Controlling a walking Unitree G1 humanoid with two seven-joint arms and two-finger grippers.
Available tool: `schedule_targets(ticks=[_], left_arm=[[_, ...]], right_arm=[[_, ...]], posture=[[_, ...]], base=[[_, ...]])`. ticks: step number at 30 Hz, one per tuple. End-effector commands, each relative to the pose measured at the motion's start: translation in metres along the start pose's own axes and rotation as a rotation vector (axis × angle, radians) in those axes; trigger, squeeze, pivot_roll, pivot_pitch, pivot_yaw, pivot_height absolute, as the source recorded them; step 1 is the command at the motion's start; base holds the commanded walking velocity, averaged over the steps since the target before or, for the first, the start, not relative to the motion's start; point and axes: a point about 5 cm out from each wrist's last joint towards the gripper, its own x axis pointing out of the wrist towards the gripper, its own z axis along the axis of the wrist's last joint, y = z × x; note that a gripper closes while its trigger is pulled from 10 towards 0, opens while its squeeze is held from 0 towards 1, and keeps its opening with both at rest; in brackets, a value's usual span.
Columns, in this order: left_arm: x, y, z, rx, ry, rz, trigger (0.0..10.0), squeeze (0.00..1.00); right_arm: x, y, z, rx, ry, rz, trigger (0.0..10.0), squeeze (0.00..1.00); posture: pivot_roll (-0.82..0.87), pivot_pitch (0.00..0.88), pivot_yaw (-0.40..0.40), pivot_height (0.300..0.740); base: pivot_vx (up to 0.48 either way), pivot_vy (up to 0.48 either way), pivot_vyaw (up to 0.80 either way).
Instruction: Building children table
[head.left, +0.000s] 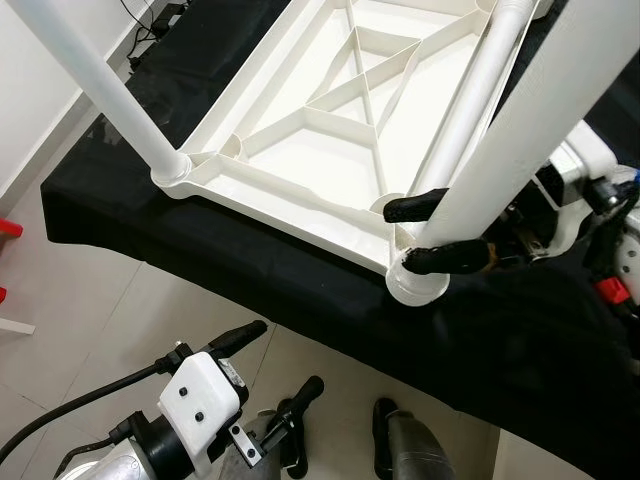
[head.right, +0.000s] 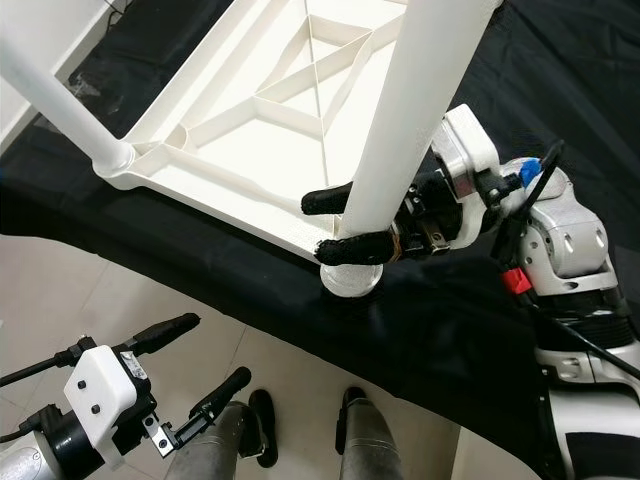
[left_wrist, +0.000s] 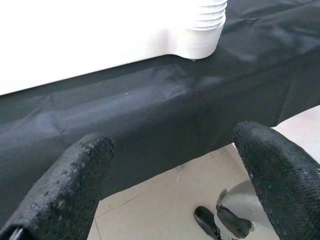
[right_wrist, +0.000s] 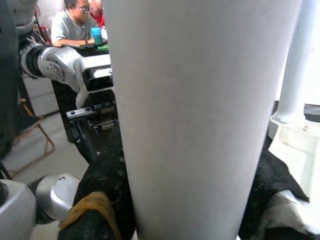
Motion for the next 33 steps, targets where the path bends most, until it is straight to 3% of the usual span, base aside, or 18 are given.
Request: schedule_targets(ticks=[1, 13, 20, 33], left_arm=[[-0.003, -0.002, 0.000, 0.000, 0.020, -0.016, 10.0, 0.00], [-0.003, -0.001, 0.000, 0.001, 0.021, -0.017, 10.0, 0.00], [-0.002, -0.001, 0.000, 0.002, 0.020, -0.016, 10.0, 0.00], [-0.002, -0.001, 0.000, 0.002, 0.016, -0.016, 10.0, 0.00]], right_arm=[[0.002, 0.003, -0.011, 0.022, 0.035, -0.015, 10.0, 0.00], [0.002, 0.005, -0.012, 0.030, 0.038, -0.016, 10.0, 0.00], [0.001, 0.001, -0.018, 0.028, 0.110, -0.027, 10.0, 0.00], [0.003, 0.001, -0.023, 0.030, 0.146, -0.035, 10.0, 0.00]], posture=[[0.06, 0.405, 0.109, 0.740], [0.07, 0.406, 0.112, 0.740], [0.06, 0.406, 0.110, 0.740], [0.06, 0.406, 0.106, 0.740]], base=[[0.000, 0.000, 0.00], [0.000, 0.000, 0.00], [0.000, 0.000, 0.00], [0.000, 0.000, 0.00]])
